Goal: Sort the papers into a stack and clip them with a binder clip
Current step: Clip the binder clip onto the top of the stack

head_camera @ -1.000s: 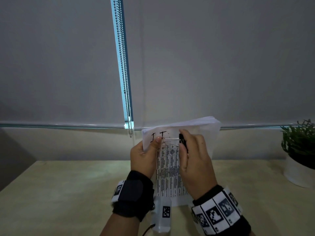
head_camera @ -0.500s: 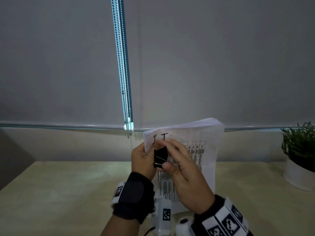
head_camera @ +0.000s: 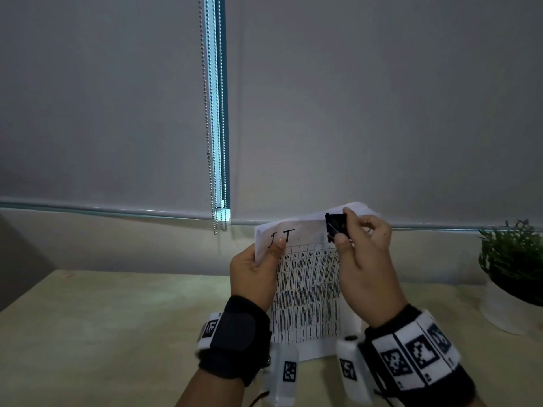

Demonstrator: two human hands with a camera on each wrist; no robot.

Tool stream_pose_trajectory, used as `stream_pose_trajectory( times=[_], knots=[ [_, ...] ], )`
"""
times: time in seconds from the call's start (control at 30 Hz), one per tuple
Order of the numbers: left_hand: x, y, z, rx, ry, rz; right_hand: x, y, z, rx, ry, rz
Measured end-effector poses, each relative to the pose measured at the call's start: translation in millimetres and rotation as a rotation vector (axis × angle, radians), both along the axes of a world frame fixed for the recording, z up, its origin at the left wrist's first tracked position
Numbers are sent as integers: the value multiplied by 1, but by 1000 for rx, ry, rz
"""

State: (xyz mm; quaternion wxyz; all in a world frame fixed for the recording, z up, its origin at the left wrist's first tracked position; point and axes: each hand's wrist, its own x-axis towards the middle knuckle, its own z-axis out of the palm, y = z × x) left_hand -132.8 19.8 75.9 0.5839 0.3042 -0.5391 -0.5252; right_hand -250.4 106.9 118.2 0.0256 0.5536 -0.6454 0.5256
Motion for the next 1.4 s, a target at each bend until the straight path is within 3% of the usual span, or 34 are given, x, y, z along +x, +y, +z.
stream_pose_trajectory(
  times=[0.07, 0.17, 0.3, 0.53, 0.67, 0.8, 1.0, 1.27, 1.33, 1.4],
  knots=[
    [1, 1, 1, -10, 3, -7, 0, 3, -6, 54, -40, 17],
    [1, 1, 1, -6, 6, -11, -4, 9, 0, 9, 60, 20],
    [1, 1, 1, 3, -3, -19, -12, 17, 20, -97, 304, -74],
    [-6, 10, 3, -24, 14, 3, -4, 7, 46, -154, 815, -14],
    [-9, 13, 3, -85, 16, 30, -8, -8, 56, -58, 902, 25],
    [-15, 9, -5, -161, -9, 57, 1, -14, 74, 192, 984, 108],
    [-16, 13, -4, -179, -24, 12, 3, -25, 112, 426, 936, 212],
    [-12, 11, -2, -121, 8, -44, -11, -39, 118, 726, 676, 395],
    [-9, 10, -2, -146, 7, -46, -16, -40, 117, 630, 524, 439],
    [-8, 7, -2, -157, 14, -62, -24, -39, 115, 309, 315, 479]
  ],
)
